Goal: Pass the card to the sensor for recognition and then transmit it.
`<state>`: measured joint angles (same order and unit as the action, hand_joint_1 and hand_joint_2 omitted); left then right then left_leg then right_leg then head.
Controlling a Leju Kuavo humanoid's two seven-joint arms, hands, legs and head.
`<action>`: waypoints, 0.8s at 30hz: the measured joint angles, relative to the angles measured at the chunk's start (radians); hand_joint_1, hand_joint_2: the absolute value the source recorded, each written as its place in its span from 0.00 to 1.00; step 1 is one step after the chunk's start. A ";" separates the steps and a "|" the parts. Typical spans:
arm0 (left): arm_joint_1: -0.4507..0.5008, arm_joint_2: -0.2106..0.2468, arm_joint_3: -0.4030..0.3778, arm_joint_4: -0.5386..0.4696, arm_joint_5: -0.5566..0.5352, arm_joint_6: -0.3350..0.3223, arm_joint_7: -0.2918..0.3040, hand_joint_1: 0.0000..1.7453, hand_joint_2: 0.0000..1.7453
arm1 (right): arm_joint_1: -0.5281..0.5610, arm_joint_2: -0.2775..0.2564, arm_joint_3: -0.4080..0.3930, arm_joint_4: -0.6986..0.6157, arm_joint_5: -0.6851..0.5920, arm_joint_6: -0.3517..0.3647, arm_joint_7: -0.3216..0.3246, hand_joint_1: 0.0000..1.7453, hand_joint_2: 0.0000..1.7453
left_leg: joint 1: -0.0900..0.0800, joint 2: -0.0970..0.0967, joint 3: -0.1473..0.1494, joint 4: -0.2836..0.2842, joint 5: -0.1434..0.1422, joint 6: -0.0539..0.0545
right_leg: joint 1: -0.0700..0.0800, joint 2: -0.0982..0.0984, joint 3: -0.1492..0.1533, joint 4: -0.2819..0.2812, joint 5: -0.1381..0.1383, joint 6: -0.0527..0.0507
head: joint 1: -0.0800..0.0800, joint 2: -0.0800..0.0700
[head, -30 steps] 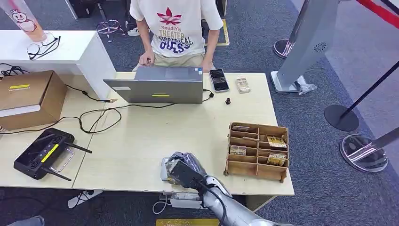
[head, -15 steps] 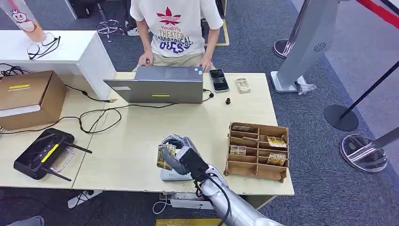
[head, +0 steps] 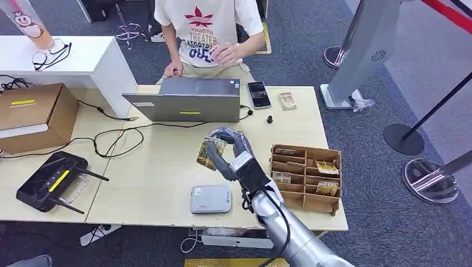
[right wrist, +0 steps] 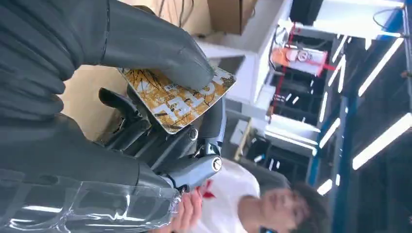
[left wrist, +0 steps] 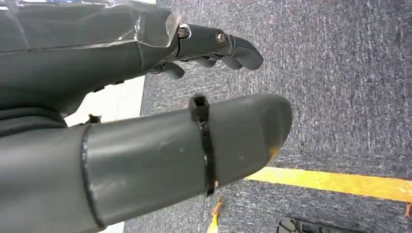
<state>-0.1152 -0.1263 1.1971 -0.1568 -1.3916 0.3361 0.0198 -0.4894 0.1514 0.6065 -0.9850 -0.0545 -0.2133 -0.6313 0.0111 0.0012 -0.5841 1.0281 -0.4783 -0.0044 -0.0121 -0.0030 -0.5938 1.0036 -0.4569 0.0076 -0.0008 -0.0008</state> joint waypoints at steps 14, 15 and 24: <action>-0.024 -0.006 -0.025 0.000 -0.014 -0.006 0.015 0.00 0.00 | -0.196 -0.022 -0.051 0.047 0.175 -0.129 0.044 1.00 1.00 | 0.000 0.000 0.000 0.000 0.001 0.000 | 0.000 0.000 0.000 0.000 0.001 0.000 | 0.000 0.000; -0.027 -0.006 -0.026 0.000 -0.015 -0.006 0.019 0.00 0.00 | -0.206 -0.022 -0.052 0.058 0.189 -0.143 0.043 1.00 1.00 | 0.000 0.000 0.000 0.000 0.001 0.000 | 0.000 0.000 0.000 0.000 0.001 0.000 | 0.000 0.000; -0.039 -0.011 -0.042 0.000 -0.020 -0.007 0.034 0.00 0.00 | -0.280 -0.019 -0.053 0.178 0.311 -0.266 0.039 1.00 1.00 | 0.000 0.000 0.000 0.000 0.001 0.000 | 0.000 0.000 0.000 0.000 0.001 0.000 | 0.000 0.000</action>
<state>-0.1541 -0.1369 1.1547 -0.1568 -1.4118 0.3292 0.0538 -0.7690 0.1327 0.5539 -0.8070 0.2562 -0.4797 -0.5928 0.0111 0.0009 -0.5845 1.0282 -0.4776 -0.0045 -0.0121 -0.0033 -0.5936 1.0037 -0.4562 0.0071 -0.0008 -0.0008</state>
